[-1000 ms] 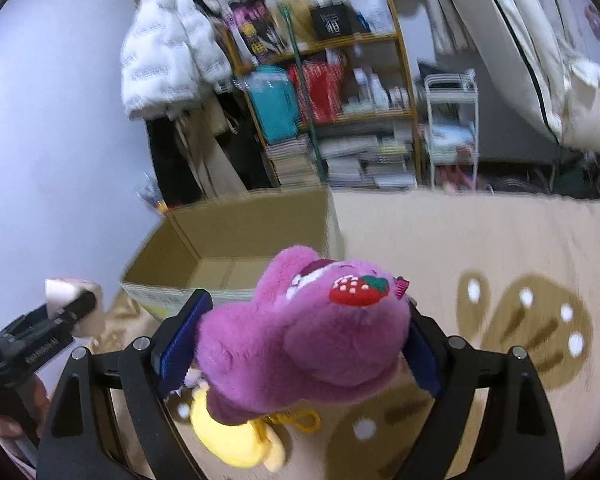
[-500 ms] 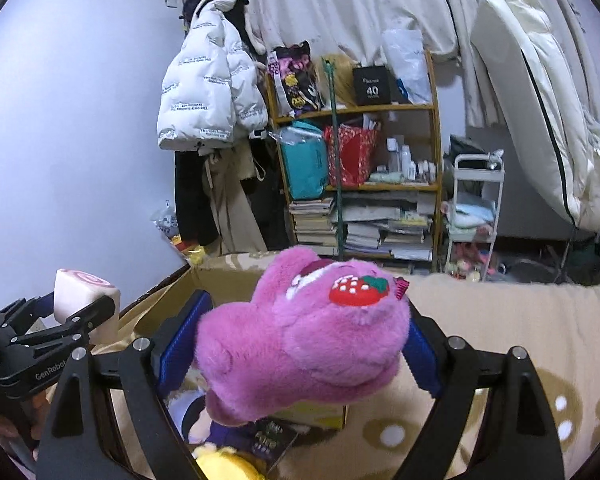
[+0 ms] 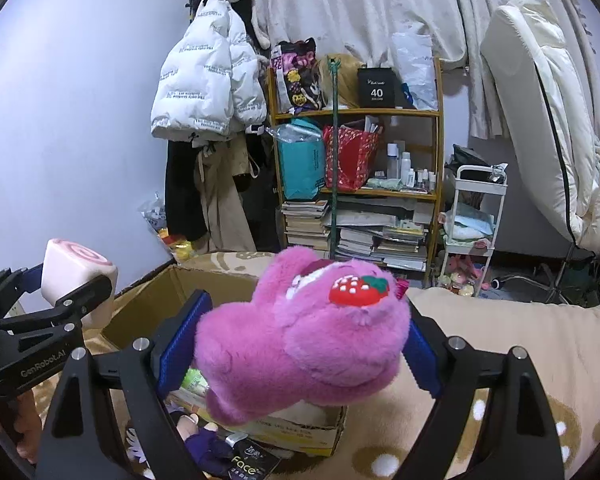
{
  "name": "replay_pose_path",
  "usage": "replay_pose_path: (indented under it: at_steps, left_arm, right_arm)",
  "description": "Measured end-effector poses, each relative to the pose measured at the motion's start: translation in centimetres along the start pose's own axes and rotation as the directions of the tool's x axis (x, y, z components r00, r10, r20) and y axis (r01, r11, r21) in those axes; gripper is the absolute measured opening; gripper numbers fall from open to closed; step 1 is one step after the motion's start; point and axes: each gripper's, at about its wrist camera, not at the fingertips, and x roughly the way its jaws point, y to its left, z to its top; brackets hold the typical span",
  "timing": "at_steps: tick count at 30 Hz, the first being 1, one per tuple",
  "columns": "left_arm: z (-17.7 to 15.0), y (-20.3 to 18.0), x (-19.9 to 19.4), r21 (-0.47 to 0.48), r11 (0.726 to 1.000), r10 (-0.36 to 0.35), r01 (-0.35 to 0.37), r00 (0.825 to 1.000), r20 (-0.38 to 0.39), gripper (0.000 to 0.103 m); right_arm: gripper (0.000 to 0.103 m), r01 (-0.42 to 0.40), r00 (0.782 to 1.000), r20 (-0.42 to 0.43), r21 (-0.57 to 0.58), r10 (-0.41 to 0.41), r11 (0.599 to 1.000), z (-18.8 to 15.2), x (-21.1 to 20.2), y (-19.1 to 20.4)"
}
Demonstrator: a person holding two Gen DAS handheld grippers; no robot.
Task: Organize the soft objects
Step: 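Lift pink sponge with left gripper while right lifts pink bear toward box, then drop pink sponge into box with left gripper while right drops pink bear in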
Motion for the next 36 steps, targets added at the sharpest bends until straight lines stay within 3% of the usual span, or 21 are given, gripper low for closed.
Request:
replay_pose_path:
  at_steps: [9,15,24,27,31,36]
  left_arm:
    - [-0.5,-0.9,1.7,0.025,0.999,-0.036,0.036,0.999,-0.018,0.072]
    - [-0.8,-1.2,3.1,0.006,0.997,-0.075,0.076,0.994,-0.084,0.072]
    - [-0.8,-1.2,3.7,-0.017,0.996,-0.093,0.092,0.989,-0.112,0.074]
    - [-0.5,-1.2,3.2,-0.016,0.994,-0.113,0.112,0.989,-0.1,0.078]
    - [-0.4,-1.3,2.5,-0.001,0.994,-0.106,0.106,0.993,-0.06,0.093]
    - [-0.4,-1.1,2.4,0.001,0.995,-0.1,0.1,0.993,-0.066,0.097]
  right_arm:
    - [0.093,-0.001,0.999,-0.04,-0.002,0.001,1.0,-0.8,1.9,-0.4]
    - [0.094,-0.02,0.999,-0.05,0.022,0.021,1.0,-1.2,2.6,-0.9]
    - [0.094,-0.091,0.994,-0.05,0.103,0.097,0.99,-1.5,2.8,-1.7]
    - [0.094,-0.123,0.991,-0.037,0.107,0.128,0.987,-1.3,2.6,-1.4]
    - [0.095,-0.121,0.991,-0.046,0.124,0.128,0.985,-1.4,2.7,-1.4]
    - [0.1,-0.114,0.991,-0.05,0.151,0.123,0.982,-1.5,2.8,-1.8]
